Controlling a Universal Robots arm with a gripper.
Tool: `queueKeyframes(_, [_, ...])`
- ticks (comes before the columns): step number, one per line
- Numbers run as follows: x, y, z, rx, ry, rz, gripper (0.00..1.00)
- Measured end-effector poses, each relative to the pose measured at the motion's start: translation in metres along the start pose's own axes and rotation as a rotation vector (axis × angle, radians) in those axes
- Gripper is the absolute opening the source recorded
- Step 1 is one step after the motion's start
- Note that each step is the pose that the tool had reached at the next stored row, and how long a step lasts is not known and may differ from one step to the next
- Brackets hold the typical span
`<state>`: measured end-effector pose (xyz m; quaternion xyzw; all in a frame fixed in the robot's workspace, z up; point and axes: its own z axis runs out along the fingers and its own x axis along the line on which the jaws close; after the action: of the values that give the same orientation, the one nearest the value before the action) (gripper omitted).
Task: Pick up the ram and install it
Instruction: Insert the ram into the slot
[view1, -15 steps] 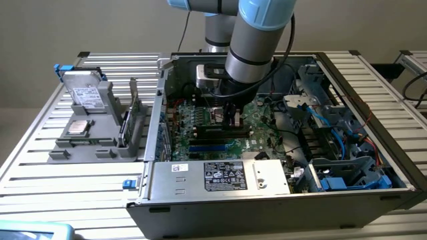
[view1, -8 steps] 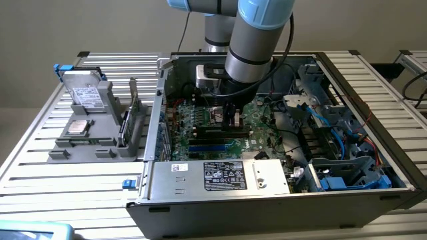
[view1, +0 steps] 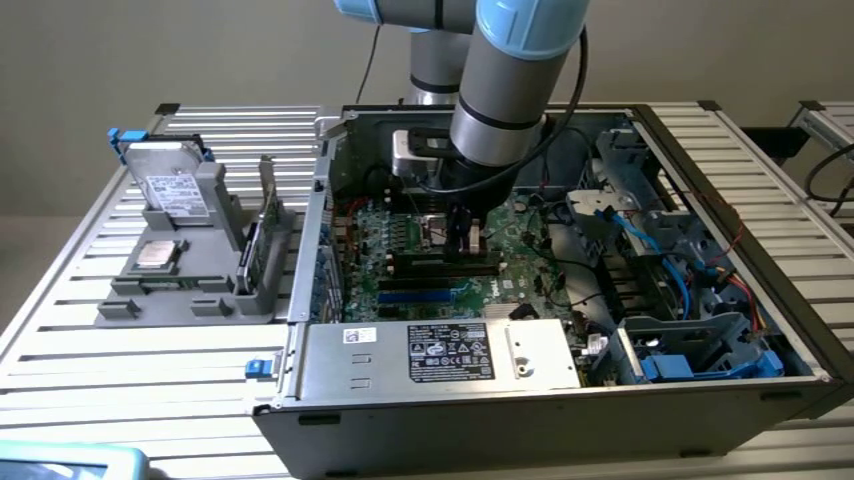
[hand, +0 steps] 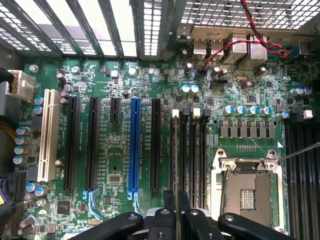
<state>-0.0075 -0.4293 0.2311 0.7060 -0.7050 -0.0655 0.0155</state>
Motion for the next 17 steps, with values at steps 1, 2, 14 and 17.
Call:
queueKeyframes(1, [0.0000,0.0000,0.0001,0.0000,0.0001,0.000,0.14])
queueKeyframes(2, [0.0000,0.0000,0.0003,0.0000,0.0000,0.000,0.14])
queueKeyframes(14, [0.0001,-0.0004,0.0033,0.0000,0.0001,0.000,0.14])
queueKeyframes(17, [0.0001,-0.0004,0.0036,-0.0001,0.0003,0.000,0.14])
